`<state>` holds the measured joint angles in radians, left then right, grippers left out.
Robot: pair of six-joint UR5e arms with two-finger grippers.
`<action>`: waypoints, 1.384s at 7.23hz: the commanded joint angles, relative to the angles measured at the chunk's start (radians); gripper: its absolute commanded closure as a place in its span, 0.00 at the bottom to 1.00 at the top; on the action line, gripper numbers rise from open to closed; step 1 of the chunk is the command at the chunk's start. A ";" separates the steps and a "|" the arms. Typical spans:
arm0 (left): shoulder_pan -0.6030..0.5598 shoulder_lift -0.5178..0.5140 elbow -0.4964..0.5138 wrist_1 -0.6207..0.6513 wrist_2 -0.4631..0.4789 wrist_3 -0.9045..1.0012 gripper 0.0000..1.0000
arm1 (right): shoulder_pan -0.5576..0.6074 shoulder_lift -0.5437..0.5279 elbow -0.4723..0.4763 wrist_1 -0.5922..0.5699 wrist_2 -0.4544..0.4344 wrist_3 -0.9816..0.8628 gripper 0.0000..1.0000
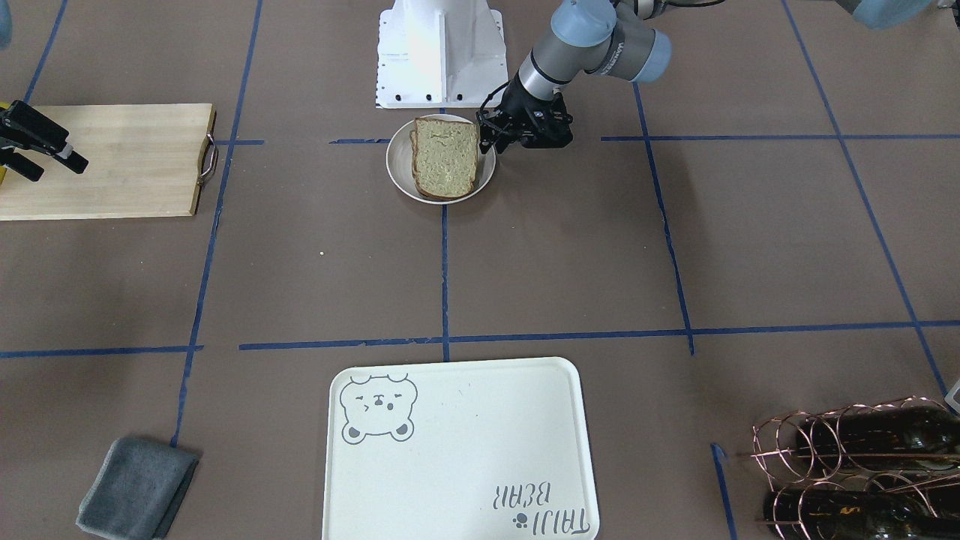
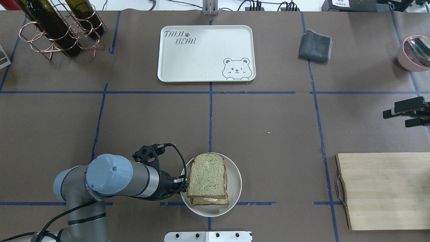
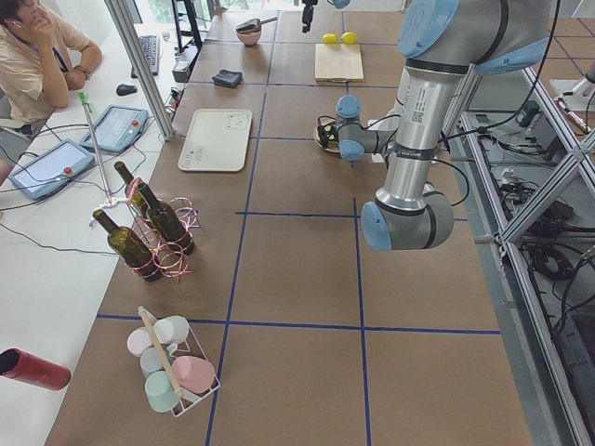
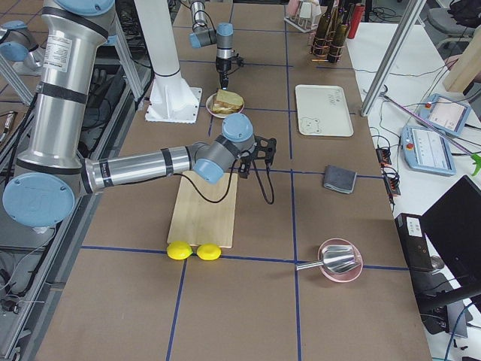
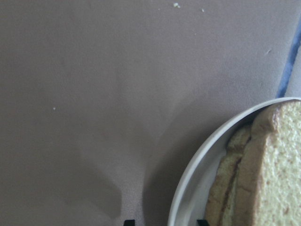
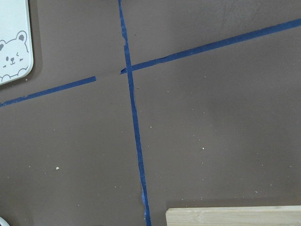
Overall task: Make sandwich and place on tray
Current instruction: 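Grasp the plate rim with the left gripper while the right arm retracts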
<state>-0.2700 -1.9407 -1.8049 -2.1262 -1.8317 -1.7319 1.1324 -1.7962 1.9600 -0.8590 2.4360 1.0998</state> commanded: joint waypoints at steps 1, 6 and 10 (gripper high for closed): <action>0.000 -0.004 0.015 -0.001 0.000 0.000 0.84 | 0.001 -0.002 0.000 0.000 0.000 0.000 0.00; 0.005 -0.006 0.019 -0.001 0.002 0.000 0.81 | 0.000 -0.017 0.002 0.006 0.000 0.000 0.00; -0.027 -0.014 -0.057 -0.001 0.000 -0.043 1.00 | 0.000 -0.017 0.002 0.006 0.000 0.000 0.00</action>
<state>-0.2779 -1.9533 -1.8246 -2.1276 -1.8315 -1.7431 1.1321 -1.8131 1.9620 -0.8529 2.4360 1.0999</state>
